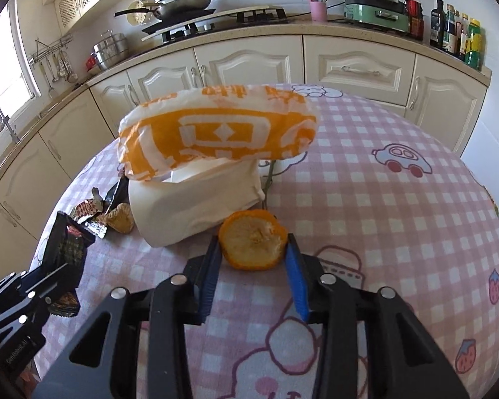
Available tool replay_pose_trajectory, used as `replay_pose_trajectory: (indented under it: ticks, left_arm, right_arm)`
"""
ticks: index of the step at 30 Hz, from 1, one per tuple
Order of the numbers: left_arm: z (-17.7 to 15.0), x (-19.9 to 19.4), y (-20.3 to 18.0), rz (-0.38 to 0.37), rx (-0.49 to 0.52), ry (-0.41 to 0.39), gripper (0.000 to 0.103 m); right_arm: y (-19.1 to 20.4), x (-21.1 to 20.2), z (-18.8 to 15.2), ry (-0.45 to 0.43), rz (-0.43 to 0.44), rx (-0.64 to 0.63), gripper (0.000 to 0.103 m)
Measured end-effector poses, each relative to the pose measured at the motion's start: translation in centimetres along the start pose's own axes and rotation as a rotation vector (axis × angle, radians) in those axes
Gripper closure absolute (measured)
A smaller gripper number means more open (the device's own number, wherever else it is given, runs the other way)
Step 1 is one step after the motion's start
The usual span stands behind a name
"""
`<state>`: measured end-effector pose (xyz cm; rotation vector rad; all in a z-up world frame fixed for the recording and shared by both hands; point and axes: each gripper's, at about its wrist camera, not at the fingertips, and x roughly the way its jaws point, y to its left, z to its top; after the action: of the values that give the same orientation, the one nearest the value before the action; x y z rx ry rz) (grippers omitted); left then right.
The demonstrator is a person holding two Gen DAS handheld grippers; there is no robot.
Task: Collect trash
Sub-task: 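Grasp the dark snack packet with the left tool while the right approaches the orange slice, then carry the dark packet and orange slice over the blue bin and open both tools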
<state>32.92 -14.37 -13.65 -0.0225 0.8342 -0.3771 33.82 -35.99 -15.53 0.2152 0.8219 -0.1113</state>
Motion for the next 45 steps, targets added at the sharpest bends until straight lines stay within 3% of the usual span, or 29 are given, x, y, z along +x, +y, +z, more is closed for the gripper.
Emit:
replay_pose_trajectory:
  ticks: [11,19,25,35,45]
  left_arm:
    - [-1.2,-5.8,2.3,-0.016,-0.052,-0.091,0.076]
    - [-2.5,-10.2,5.5,-0.002,-0.095,-0.158,0.076]
    - [-4.0,-12.4,9.3,0.037,-0.156,-0.182,0.076]
    - [-6.8,-13.8,16.8,0.140,-0.291,-0.180,0.076]
    - [-10.5,-11.9,25.4,0.269,-0.445,-0.096,0.076]
  right_arm:
    - [2.6,-7.3,-2.2,-0.101,0.037,-0.025,0.067]
    - [9.1,-12.1,-3.7,-0.159,0.125,-0.128,0.067]
    - [15.1,-13.3,-4.8,-0.159,0.208,-0.228,0.067]
    - [26.3,-11.4,-7.4,-0.109,0.362,-0.402,0.067]
    - [35.2,-4.3,-10.1,0.050,0.458,-0.491,0.067]
